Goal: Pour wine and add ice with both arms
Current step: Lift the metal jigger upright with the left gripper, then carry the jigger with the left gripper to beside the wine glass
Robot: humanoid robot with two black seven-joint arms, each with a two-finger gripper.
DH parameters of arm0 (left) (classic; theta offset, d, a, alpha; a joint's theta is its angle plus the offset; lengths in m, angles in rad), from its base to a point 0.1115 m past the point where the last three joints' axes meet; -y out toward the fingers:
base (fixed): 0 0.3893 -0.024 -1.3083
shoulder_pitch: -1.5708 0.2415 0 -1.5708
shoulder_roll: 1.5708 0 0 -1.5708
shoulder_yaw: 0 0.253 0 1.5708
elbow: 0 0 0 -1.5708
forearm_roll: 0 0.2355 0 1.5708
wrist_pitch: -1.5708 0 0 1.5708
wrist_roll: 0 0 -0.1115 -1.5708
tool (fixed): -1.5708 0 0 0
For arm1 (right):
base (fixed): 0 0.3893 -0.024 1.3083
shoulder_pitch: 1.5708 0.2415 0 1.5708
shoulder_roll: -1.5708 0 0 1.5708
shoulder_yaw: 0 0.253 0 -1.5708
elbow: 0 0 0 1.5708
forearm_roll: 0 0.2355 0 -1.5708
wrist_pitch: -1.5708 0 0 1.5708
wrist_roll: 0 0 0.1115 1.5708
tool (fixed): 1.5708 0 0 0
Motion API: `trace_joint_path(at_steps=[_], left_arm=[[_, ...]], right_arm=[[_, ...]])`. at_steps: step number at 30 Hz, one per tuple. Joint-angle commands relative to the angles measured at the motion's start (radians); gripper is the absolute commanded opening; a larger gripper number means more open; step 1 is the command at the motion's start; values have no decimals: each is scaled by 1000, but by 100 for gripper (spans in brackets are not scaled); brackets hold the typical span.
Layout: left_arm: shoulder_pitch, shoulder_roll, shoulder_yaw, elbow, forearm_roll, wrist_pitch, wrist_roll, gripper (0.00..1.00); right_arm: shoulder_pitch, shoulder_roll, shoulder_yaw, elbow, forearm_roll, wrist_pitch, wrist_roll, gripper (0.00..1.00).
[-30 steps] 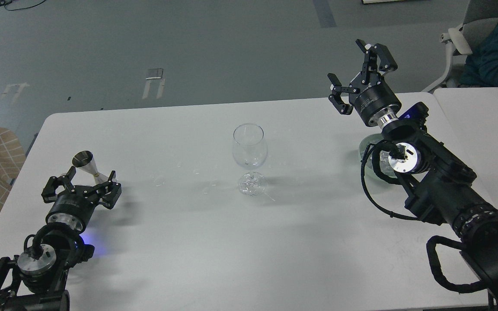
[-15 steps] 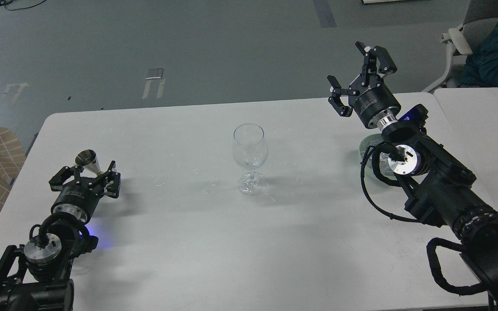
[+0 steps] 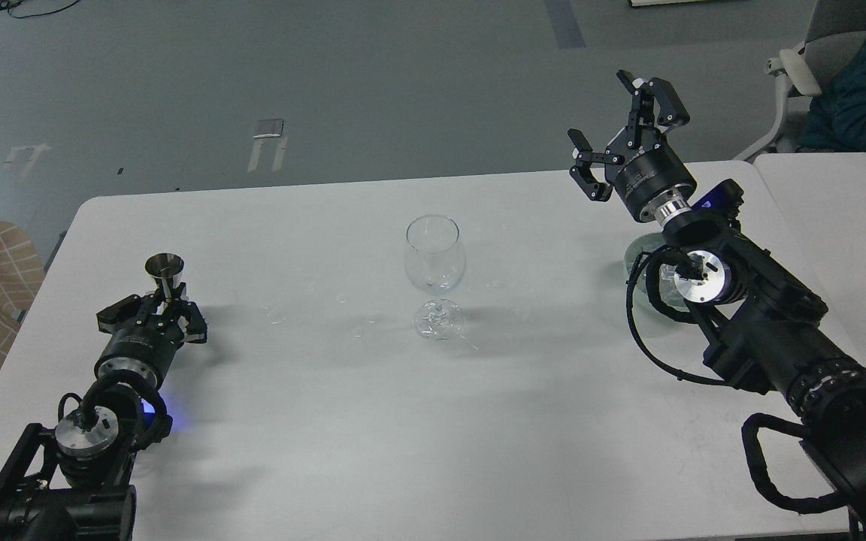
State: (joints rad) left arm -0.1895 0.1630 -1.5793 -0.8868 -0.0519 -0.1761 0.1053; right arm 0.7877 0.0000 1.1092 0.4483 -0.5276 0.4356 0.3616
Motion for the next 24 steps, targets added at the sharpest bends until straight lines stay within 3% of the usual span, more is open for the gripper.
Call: trace_joint_path(at_steps=[1, 10, 14, 24], left_arm=[[-2, 1, -7, -3, -5, 0, -1, 2], [-31, -42, -2, -98, -11, 17, 1, 0], [-25, -53, 1, -219, -6, 105, 8, 0], [34, -40, 88, -467, 0, 227, 17, 0]], right_arm=[[-8, 0, 0, 0, 0, 0, -1, 100], [-8, 0, 0, 0, 0, 0, 0, 100], [-10, 0, 0, -2, 0, 0, 0, 100], [-21, 0, -6, -2, 0, 0, -1, 100]])
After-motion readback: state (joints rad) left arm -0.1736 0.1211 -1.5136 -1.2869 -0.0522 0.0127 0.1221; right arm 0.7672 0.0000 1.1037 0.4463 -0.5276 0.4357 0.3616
